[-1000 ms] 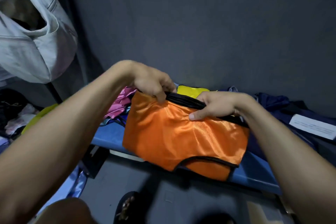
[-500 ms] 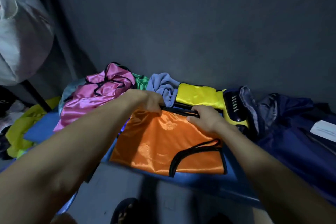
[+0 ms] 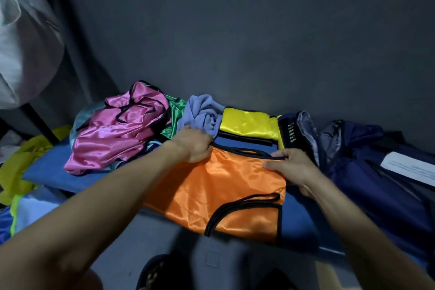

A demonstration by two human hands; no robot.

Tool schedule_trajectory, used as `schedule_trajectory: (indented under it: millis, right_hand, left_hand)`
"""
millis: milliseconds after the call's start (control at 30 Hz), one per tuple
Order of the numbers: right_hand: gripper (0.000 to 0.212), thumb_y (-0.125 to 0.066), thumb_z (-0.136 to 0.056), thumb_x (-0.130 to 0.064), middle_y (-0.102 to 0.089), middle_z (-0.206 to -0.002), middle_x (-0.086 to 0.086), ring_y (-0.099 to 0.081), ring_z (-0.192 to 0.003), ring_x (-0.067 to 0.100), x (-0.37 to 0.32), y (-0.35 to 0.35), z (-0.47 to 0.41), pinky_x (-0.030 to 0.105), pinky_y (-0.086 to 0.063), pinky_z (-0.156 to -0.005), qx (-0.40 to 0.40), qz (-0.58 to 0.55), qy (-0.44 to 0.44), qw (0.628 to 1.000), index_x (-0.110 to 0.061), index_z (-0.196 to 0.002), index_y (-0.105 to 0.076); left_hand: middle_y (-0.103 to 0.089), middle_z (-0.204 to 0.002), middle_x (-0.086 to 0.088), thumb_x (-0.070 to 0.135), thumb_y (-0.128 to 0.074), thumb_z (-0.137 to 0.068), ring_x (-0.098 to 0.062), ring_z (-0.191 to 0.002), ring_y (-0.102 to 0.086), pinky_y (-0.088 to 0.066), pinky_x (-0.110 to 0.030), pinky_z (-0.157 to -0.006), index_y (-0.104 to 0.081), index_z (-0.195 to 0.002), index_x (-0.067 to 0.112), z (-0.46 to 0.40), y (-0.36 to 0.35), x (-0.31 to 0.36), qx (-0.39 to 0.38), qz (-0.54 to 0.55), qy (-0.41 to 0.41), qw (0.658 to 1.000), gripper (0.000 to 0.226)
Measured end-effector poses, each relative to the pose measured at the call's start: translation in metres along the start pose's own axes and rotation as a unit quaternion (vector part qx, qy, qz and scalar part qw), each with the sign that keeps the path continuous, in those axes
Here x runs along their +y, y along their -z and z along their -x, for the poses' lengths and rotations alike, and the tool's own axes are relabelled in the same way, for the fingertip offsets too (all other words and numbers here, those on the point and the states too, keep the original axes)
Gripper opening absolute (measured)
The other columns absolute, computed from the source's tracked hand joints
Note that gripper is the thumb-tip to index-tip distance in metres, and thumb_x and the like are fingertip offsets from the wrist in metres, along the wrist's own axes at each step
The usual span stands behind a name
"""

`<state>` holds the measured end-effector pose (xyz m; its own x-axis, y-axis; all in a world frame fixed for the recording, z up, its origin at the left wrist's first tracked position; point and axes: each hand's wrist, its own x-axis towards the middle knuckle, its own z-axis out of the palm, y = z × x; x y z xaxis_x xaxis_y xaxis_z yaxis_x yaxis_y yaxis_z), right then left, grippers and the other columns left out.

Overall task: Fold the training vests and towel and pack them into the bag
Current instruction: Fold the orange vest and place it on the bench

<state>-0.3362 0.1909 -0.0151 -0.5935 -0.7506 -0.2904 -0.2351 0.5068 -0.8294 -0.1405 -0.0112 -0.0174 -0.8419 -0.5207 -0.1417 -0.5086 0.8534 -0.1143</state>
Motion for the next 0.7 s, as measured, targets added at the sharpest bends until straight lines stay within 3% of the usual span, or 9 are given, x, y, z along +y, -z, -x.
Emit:
schedule_trajectory:
  millis: [67, 133, 233, 300, 367, 433, 567, 633, 700]
  right_hand:
    - [0.042, -0.084, -0.085, -0.019, -0.072, -0.098, 0.007, -0.072, -0.08, 0.019, 0.016, -0.011, 0.01, 0.033, -0.061, -0.074, 0.056, -0.064, -0.014, 0.996, -0.009, -0.121, -0.065]
    - [0.054, -0.085, -0.082, -0.032, -0.073, -0.102, 0.005, -0.073, -0.088, 0.022, 0.027, -0.021, 0.018, 0.042, -0.061, -0.086, 0.08, -0.094, -0.025, 0.992, -0.013, -0.127, -0.061]
    - [0.041, -0.085, -0.079, -0.042, -0.076, -0.087, 0.003, -0.073, -0.078, 0.021, 0.037, -0.027, 0.029, 0.04, -0.061, -0.077, 0.091, -0.13, -0.051, 0.986, -0.011, -0.101, -0.07]
    - [0.025, -0.08, -0.088, -0.031, -0.069, -0.068, 0.003, -0.065, -0.063, 0.02, 0.038, -0.028, 0.035, 0.033, -0.052, -0.062, 0.069, -0.166, -0.07, 0.981, -0.011, -0.08, -0.067]
    - [0.027, -0.075, -0.093, -0.028, -0.059, -0.066, 0.007, -0.059, -0.062, 0.024, 0.039, -0.03, 0.041, 0.035, -0.048, -0.06, 0.052, -0.185, -0.091, 0.977, -0.013, -0.076, -0.06]
    - [0.027, -0.073, -0.095, -0.025, -0.051, -0.071, 0.01, -0.053, -0.066, 0.025, 0.039, -0.031, 0.044, 0.039, -0.044, -0.067, 0.052, -0.2, -0.1, 0.973, -0.016, -0.079, -0.053]
    - [0.009, -0.069, -0.094, -0.017, -0.061, -0.075, 0.01, -0.06, -0.067, 0.026, 0.033, -0.016, 0.047, 0.034, -0.049, -0.06, 0.059, -0.236, -0.119, 0.963, -0.013, -0.089, -0.064]
    - [0.007, -0.068, -0.092, -0.012, -0.063, -0.067, 0.006, -0.06, -0.061, 0.022, 0.029, -0.005, 0.053, 0.025, -0.05, -0.048, 0.047, -0.256, -0.115, 0.959, -0.013, -0.086, -0.066]
    - [0.011, -0.066, -0.091, -0.009, -0.06, -0.062, 0.002, -0.058, -0.058, 0.018, 0.03, 0.003, 0.056, 0.025, -0.049, -0.048, 0.033, -0.274, -0.111, 0.955, -0.015, -0.082, -0.065]
  left_hand:
    - [-0.057, -0.129, -0.011, 0.033, -0.038, -0.103, -0.032, -0.118, -0.05, -0.035, -0.047, -0.101, -0.051, -0.122, 0.014, 0.006, -0.013, 0.009, 0.048, -0.019, 0.032, 0.998, 0.029]
    - [-0.049, -0.135, -0.008, 0.031, -0.041, -0.102, -0.031, -0.12, -0.046, -0.035, -0.045, -0.102, -0.047, -0.132, 0.014, 0.016, -0.023, 0.016, 0.124, -0.024, 0.052, 0.991, 0.035]
    - [-0.05, -0.133, -0.005, 0.039, -0.034, -0.098, -0.03, -0.12, -0.047, -0.039, -0.045, -0.101, -0.053, -0.13, 0.018, 0.037, -0.021, 0.028, 0.239, 0.026, -0.015, 0.971, 0.043]
    - [-0.047, -0.147, -0.005, 0.049, -0.025, -0.101, -0.029, -0.135, -0.042, -0.033, -0.048, -0.111, -0.053, -0.137, 0.025, 0.049, -0.022, 0.037, 0.205, 0.066, -0.064, 0.975, 0.052]
    - [-0.017, -0.17, 0.0, 0.063, -0.017, -0.103, -0.025, -0.156, -0.011, -0.008, -0.052, -0.125, -0.03, -0.158, 0.036, 0.056, -0.035, 0.047, 0.089, 0.097, -0.064, 0.989, 0.062]
    - [0.01, -0.171, 0.007, 0.07, -0.012, -0.101, -0.018, -0.156, 0.017, 0.011, -0.05, -0.125, -0.005, -0.163, 0.04, 0.057, -0.046, 0.052, 0.022, 0.123, -0.046, 0.991, 0.069]
    - [0.016, -0.169, 0.01, 0.072, -0.011, -0.099, -0.017, -0.155, 0.021, 0.014, -0.05, -0.124, 0.0, -0.162, 0.04, 0.056, -0.051, 0.059, 0.059, 0.142, -0.032, 0.988, 0.072]
    - [0.018, -0.169, 0.01, 0.076, -0.01, -0.096, -0.022, -0.155, 0.022, 0.015, -0.052, -0.123, 0.001, -0.162, 0.042, 0.057, -0.053, 0.064, 0.05, 0.13, -0.022, 0.99, 0.074]
    - [0.016, -0.169, 0.008, 0.079, -0.006, -0.093, -0.026, -0.155, 0.022, 0.016, -0.054, -0.123, 0.002, -0.161, 0.044, 0.059, -0.055, 0.068, 0.053, 0.12, -0.011, 0.991, 0.077]
